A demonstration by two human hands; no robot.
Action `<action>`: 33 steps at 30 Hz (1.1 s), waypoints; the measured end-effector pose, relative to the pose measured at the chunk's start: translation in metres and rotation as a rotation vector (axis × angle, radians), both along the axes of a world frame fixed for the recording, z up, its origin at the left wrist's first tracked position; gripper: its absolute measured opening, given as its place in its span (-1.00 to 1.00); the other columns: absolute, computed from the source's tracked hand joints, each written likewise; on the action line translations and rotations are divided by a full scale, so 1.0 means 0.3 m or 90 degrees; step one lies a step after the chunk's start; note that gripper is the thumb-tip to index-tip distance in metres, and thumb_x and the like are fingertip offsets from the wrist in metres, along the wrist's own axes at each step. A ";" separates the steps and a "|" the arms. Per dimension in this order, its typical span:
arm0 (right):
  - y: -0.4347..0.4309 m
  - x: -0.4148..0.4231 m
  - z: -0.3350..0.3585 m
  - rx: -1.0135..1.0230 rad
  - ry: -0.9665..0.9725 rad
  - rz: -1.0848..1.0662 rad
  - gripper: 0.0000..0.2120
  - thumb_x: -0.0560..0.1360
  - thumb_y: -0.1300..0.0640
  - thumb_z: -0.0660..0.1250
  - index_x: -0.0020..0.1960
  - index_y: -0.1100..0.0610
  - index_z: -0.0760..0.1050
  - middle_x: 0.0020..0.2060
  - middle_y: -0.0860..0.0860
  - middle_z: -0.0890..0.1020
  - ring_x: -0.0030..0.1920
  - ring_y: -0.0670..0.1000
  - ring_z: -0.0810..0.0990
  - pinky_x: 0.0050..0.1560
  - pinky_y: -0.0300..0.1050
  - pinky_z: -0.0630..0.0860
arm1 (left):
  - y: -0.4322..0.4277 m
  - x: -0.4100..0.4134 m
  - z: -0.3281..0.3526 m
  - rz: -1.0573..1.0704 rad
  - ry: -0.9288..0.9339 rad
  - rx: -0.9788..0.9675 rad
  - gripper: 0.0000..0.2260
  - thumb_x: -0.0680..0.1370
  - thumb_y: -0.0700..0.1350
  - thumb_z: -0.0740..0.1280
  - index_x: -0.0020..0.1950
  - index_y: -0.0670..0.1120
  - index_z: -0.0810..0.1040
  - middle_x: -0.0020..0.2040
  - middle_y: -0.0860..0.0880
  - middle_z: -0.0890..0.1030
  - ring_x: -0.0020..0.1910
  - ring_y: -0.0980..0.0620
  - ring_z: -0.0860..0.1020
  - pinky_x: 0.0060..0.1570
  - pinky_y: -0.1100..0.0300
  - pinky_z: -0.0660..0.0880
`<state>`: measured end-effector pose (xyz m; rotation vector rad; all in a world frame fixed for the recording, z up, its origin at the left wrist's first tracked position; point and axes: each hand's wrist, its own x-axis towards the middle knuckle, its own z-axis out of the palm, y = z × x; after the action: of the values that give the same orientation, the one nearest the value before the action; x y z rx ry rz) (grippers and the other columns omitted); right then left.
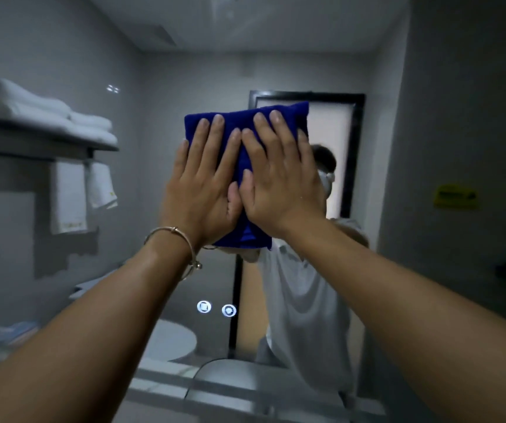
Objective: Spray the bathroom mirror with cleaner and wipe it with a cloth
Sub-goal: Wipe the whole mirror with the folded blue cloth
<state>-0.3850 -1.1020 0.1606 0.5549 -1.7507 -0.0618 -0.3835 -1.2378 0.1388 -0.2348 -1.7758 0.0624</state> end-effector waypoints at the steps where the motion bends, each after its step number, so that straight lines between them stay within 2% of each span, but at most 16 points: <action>1: -0.051 -0.001 -0.006 0.008 0.000 0.000 -0.41 0.50 -0.03 -0.07 0.47 0.17 0.19 0.48 0.14 0.20 0.50 0.14 0.08 0.45 0.12 -0.04 | -0.048 0.003 -0.009 -0.002 -0.012 0.009 -0.42 0.50 -0.02 -0.03 0.51 -0.17 0.06 0.51 -0.23 0.08 0.50 -0.18 0.02 0.45 -0.09 -0.05; 4: -0.161 -0.007 -0.023 -0.001 -0.004 0.000 -0.41 0.50 -0.03 -0.06 0.48 0.17 0.19 0.48 0.14 0.20 0.50 0.14 0.07 0.45 0.12 -0.04 | -0.161 0.004 -0.017 -0.002 -0.023 -0.005 -0.41 0.49 -0.02 -0.03 0.51 -0.17 0.04 0.52 -0.23 0.06 0.50 -0.17 -0.01 0.45 -0.08 -0.08; 9: -0.191 -0.012 -0.031 -0.024 0.007 -0.024 -0.44 0.49 -0.01 0.02 0.44 0.20 0.24 0.46 0.16 0.24 0.49 0.16 0.11 0.45 0.14 0.01 | -0.194 -0.012 -0.014 -0.039 0.018 -0.039 -0.41 0.47 -0.01 0.04 0.49 -0.17 0.15 0.49 -0.24 0.16 0.48 -0.21 0.10 0.43 -0.13 0.06; 17: -0.200 -0.011 -0.046 -0.060 0.041 0.014 -0.49 0.50 0.05 0.09 0.40 0.24 0.29 0.41 0.22 0.31 0.45 0.19 0.15 0.41 0.25 0.12 | -0.198 -0.032 -0.023 -0.053 -0.006 -0.043 -0.42 0.51 0.03 -0.05 0.52 -0.12 0.05 0.52 -0.19 0.07 0.51 -0.16 0.01 0.44 -0.09 -0.08; 29: -0.217 -0.005 -0.059 -0.082 0.038 -0.011 -0.50 0.51 0.09 0.08 0.39 0.30 0.30 0.40 0.26 0.31 0.44 0.22 0.17 0.39 0.28 0.16 | -0.217 -0.043 -0.019 -0.078 -0.003 -0.067 -0.43 0.53 0.03 -0.09 0.52 -0.15 0.01 0.52 -0.21 0.04 0.51 -0.17 -0.01 0.44 -0.11 -0.07; 33: -0.248 0.012 -0.067 -0.127 0.018 -0.026 -0.50 0.51 0.10 0.08 0.39 0.31 0.29 0.40 0.26 0.31 0.45 0.22 0.17 0.39 0.30 0.16 | -0.239 -0.039 -0.006 -0.074 -0.002 -0.114 -0.44 0.54 0.03 -0.11 0.52 -0.15 -0.01 0.52 -0.21 0.04 0.50 -0.18 -0.01 0.44 -0.10 -0.08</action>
<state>-0.3813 -1.1763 0.1405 0.3720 -1.7167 0.0753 -0.3951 -1.3096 0.1371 -0.4662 -1.7573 0.1379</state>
